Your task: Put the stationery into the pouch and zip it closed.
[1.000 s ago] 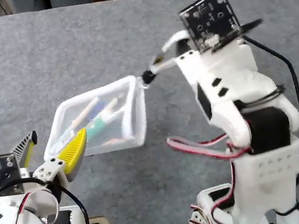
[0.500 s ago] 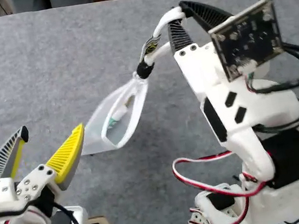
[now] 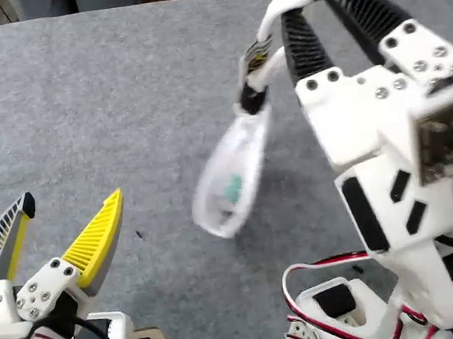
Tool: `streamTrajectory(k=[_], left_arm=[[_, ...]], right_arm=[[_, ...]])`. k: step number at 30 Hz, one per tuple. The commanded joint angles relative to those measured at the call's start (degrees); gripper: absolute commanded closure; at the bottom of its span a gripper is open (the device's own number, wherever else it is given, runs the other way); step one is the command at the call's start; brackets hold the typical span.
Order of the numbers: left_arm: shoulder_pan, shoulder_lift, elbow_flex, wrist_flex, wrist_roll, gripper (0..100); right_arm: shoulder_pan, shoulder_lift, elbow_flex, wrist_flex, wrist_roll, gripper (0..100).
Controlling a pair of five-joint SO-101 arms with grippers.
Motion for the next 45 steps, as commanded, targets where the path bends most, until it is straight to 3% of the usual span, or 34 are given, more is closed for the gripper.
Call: streamTrajectory(k=[1,13,19,21,27,35,41,45], left_arm=[[0.8,1.3,-1.5,-0.2,0.8,64],[0.9,1.0,4.8,-1.0,0.4,64],[1.0,1.0,8.6,-0.3,0.3,64],[1.0,0.9,7.5,2.1,-3.6,64],[1.0,-3.4,6.9,11.1,-33.5,64],[3.7,-8.0,13.8,11.2,-36.0,64],[7.3,-10.1,18.3,7.1,-38.5,64],[7.2,-10.8,20.4,3.6,-38.6,64]], right_arm=[[-0.7,3.2,-8.3,0.4,-0.8,98.6],[-10.7,11.2,-21.5,15.1,-0.6,98.6],[-11.3,11.1,-21.6,19.1,-0.4,98.6],[-11.3,11.1,-21.6,20.0,-0.4,98.6],[-11.5,11.6,-21.1,23.8,-0.7,98.6],[-11.8,11.6,-21.0,27.0,-0.6,98.6],[-21.5,10.9,-21.8,35.2,-0.3,98.6],[-27.3,9.2,-22.1,36.4,5.7,98.6]])
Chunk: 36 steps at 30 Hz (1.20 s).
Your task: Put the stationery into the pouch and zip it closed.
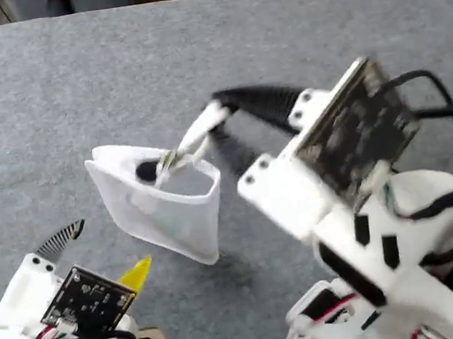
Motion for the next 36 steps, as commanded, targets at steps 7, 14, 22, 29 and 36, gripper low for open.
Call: streamTrajectory(k=[7,14,22,29,36], left_arm=[[-2.2,0.2,0.7,-7.9,-1.0,64],[-4.4,0.2,7.8,-14.6,-1.0,64],[-3.1,0.2,16.8,-19.5,-0.9,64],[-1.0,0.0,20.4,-19.6,-0.6,64],[-1.2,-0.3,19.7,-19.5,-0.5,64]], right_arm=[[0.1,-4.6,-2.3,0.1,9.3,98.6],[0.0,-9.4,-1.9,0.4,10.1,98.6],[-10.3,-10.6,1.6,1.1,8.6,98.6],[-11.4,-10.6,8.0,1.1,7.3,98.6],[-12.7,-10.7,14.1,1.1,7.6,98.6]])
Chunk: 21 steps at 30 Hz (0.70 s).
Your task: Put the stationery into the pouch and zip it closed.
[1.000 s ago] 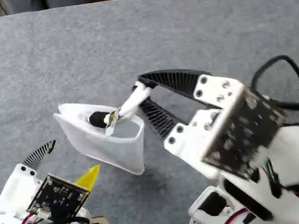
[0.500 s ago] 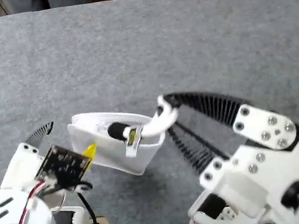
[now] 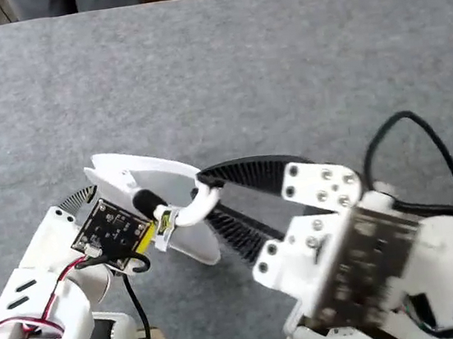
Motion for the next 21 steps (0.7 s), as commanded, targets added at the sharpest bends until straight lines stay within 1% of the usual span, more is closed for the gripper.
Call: streamTrajectory(k=[1,3,8,10,14,17,21], left_arm=[[0.6,-0.2,-0.9,-1.1,0.4,64],[0.7,-0.2,-1.0,-1.2,1.6,64],[1.7,0.3,-4.9,-1.9,11.7,64],[1.9,0.3,-5.9,-5.3,16.2,64],[-1.2,0.3,-6.2,-10.6,24.6,64],[-2.6,-0.2,-5.2,-10.9,25.9,64],[-4.2,-0.3,-5.1,-10.8,22.5,64]], right_arm=[[-0.9,-0.4,2.8,0.3,-0.3,98.6],[-0.9,-0.3,5.1,0.3,-0.3,98.6],[-0.7,-0.3,13.1,0.3,-0.3,98.6],[1.0,-0.3,15.5,0.3,-0.3,98.6],[6.3,-0.4,16.9,0.3,-0.3,98.6],[10.4,-0.4,16.9,0.3,-0.3,98.6],[13.3,-2.2,17.5,0.3,-0.2,98.6]])
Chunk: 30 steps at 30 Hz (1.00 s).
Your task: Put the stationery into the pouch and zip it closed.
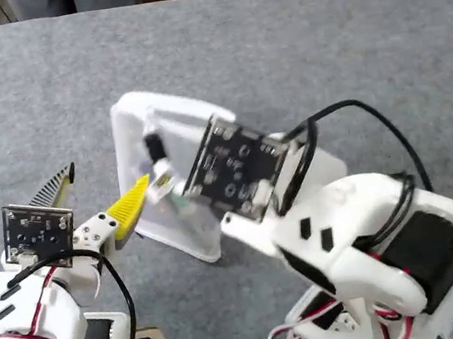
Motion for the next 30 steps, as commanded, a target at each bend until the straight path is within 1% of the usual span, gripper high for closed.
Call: streamTrajectory(k=[1,3,7,9,12,14,17,20,24,27,28,30], left_arm=[[-1.5,-0.3,-1.3,-1.3,-3.0,64],[-1.6,-0.3,-1.8,-1.3,-5.9,64],[-1.7,-0.3,-2.8,1.5,-14.4,64],[-1.7,-0.3,-2.6,3.3,-16.2,64],[-2.9,-0.3,-1.2,4.5,-15.3,65],[-4.8,-0.3,-0.4,4.2,-13.6,67],[-6.6,-0.2,0.8,4.1,-13.5,74],[-6.9,-0.2,1.7,4.7,-13.3,78],[-7.0,-0.2,1.7,4.9,-13.6,81],[-7.1,-0.2,2.2,6.8,-16.2,81],[-7.7,-0.2,3.2,6.5,-16.4,82],[-11.4,0.3,5.6,4.5,-15.5,84]], right_arm=[[1.8,-2.5,0.4,0.3,-0.2,98.6],[1.8,-3.7,0.9,0.3,-0.2,98.6],[1.3,-5.4,5.1,0.3,-0.2,98.6],[-2.0,-6.2,8.2,0.4,-0.1,98.6],[-8.7,-7.5,11.0,0.4,2.5,98.6],[-12.0,-7.7,11.2,0.4,2.8,98.6],[-12.2,-7.6,11.6,0.4,2.6,98.6],[-12.2,-7.7,11.6,0.4,2.5,98.6],[-12.2,-7.9,11.6,0.4,2.5,98.6],[-12.2,-8.0,11.6,0.4,2.5,98.6],[-12.2,-8.0,11.6,0.4,2.5,98.6],[-12.6,-8.0,11.6,0.4,2.7,98.6]])
